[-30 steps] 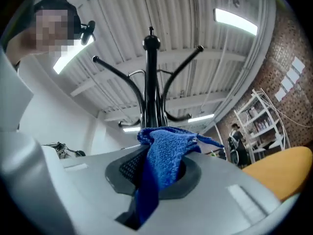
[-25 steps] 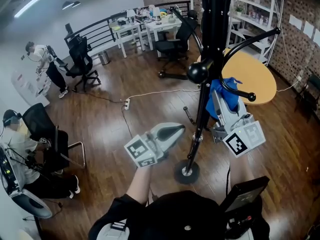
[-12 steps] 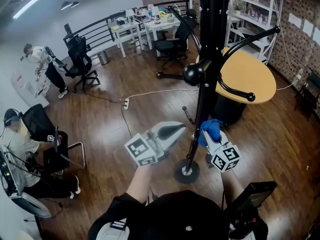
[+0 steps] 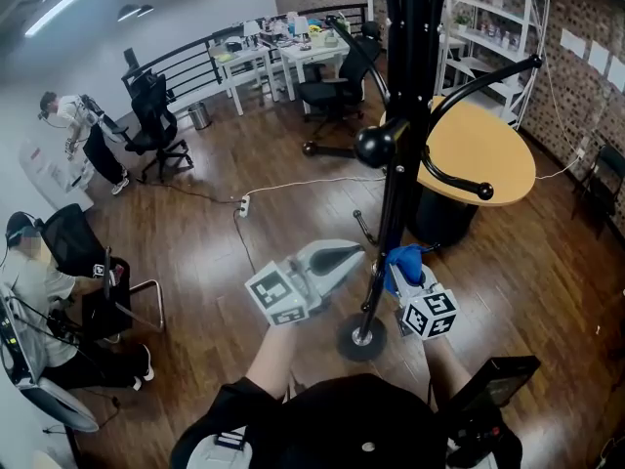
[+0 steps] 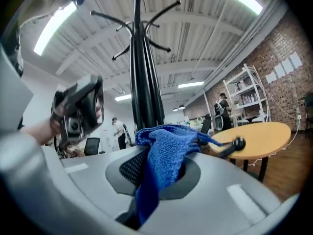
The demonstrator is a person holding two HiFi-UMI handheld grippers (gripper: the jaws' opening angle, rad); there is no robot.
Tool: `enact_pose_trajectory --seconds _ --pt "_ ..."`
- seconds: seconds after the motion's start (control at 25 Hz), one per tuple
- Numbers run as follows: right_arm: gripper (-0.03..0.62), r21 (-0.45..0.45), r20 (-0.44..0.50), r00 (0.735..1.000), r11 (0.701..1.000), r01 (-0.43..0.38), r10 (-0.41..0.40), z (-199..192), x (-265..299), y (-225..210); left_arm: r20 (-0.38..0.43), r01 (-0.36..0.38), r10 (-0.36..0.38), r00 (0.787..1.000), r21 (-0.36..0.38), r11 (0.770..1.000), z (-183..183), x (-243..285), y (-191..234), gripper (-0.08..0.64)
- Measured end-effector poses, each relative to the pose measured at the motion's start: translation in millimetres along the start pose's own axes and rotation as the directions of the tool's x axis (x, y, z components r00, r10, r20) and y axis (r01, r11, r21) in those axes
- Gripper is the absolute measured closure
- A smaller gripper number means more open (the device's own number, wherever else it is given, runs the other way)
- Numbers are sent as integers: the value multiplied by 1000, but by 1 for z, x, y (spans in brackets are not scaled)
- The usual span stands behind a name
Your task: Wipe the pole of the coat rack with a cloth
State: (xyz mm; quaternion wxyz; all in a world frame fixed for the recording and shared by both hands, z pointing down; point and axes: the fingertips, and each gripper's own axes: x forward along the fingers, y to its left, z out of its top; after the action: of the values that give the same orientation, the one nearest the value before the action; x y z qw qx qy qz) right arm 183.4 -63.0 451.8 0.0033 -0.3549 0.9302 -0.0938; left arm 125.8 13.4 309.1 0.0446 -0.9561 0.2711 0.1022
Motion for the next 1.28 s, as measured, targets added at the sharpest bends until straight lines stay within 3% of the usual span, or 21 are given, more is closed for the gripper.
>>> enact_pose_trajectory --seconds 0.12,0.32,0.4,0.52,0.6,0.68,0.96,1.16,1.28 --pt "552 -42 200 980 999 -2 11 96 -9 15 0 -5 5 1000 3 1000 0 -3 -2 563" --pt "552 -201 432 895 979 -23 110 247 -20 53 5 -15 15 1000 0 1000 2 -7 -1 563" --pt "552 -234 467 875 972 -14 125 272 -21 59 3 -14 14 1000 -2 1000 0 -9 -1 563" --pt "552 -247 484 868 969 14 111 274 -20 60 4 -12 12 1000 -4 1000 -1 -12 -1 563" --pt "552 -235 465 879 972 9 104 259 -21 56 5 -15 15 1000 -7 1000 -1 -12 0 563" --pt "552 -226 401 911 974 -7 100 227 -17 48 7 -21 21 1000 -7 1000 -1 -10 2 563" --pt "552 -13 151 988 999 -39 40 45 -1 8 4 -9 9 1000 -9 1000 -3 -5 6 563" --pt "552 84 -90 996 996 -14 21 -57 7 -10 0 16 -16 1000 -8 1000 -4 6 2 563" --pt "549 93 -140 990 996 -2 15 -71 10 -14 -2 26 -26 1000 -8 1000 -5 9 0 563"
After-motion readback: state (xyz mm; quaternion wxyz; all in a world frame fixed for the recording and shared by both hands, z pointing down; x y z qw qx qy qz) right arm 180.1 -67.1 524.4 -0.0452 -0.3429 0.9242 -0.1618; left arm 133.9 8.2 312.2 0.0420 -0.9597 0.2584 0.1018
